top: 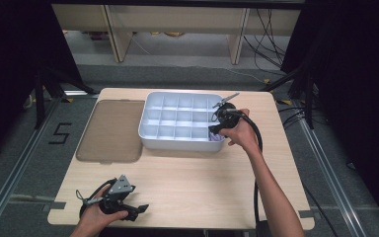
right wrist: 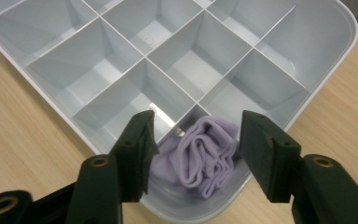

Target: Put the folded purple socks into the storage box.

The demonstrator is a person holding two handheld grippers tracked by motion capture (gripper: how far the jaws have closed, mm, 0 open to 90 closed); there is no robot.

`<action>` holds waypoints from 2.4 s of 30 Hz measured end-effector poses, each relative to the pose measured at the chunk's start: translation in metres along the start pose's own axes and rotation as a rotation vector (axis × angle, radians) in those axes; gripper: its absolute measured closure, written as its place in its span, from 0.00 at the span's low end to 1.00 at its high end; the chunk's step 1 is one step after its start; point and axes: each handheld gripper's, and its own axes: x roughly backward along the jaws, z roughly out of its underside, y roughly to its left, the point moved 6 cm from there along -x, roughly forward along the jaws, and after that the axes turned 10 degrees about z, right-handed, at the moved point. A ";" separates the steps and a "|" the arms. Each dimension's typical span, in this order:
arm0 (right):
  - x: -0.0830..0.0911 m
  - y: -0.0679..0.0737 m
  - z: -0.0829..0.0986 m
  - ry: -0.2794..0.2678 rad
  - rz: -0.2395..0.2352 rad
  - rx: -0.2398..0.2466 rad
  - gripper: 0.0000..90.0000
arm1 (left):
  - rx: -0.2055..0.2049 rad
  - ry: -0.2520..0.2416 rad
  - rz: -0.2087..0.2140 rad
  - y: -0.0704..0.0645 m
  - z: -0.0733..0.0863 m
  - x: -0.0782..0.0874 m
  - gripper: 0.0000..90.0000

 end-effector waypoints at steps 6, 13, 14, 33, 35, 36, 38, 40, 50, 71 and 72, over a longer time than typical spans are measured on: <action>0.008 0.001 0.001 -0.031 -0.027 -0.028 0.47 | -0.005 0.011 -0.003 0.001 0.001 0.000 0.19; 0.009 0.004 0.005 -0.068 -0.018 -0.042 0.45 | -0.008 0.013 -0.002 0.001 0.001 0.000 0.19; 0.010 0.005 0.006 -0.067 -0.030 -0.045 0.45 | -0.007 0.013 -0.002 0.001 0.001 0.000 0.19; 0.035 0.028 0.022 -0.174 -0.064 -0.054 0.39 | 0.022 0.002 -0.006 0.003 0.002 0.000 0.19; 0.037 0.031 0.024 -0.183 -0.070 -0.047 0.39 | -0.003 0.014 -0.019 0.006 0.002 0.001 0.19; 0.037 0.033 0.025 -0.191 -0.068 -0.052 0.39 | 0.002 0.007 -0.012 0.005 0.001 0.001 0.19; 0.040 0.035 0.028 -0.171 -0.082 -0.035 0.39 | 0.025 -0.005 -0.006 0.002 0.001 -0.001 0.19; 0.042 0.038 0.031 -0.176 -0.088 -0.038 0.39 | -0.007 0.013 -0.006 0.004 0.002 0.000 0.19; 0.050 0.054 0.038 -0.201 -0.122 -0.038 0.38 | -0.002 0.016 0.005 0.000 0.002 -0.001 0.19; 0.049 0.080 0.051 -0.258 -0.178 -0.018 0.33 | -0.002 -0.007 -0.009 -0.001 0.000 0.001 0.19; 0.049 0.082 0.051 -0.261 -0.186 -0.020 0.32 | -0.004 -0.004 -0.008 -0.001 0.000 0.001 0.19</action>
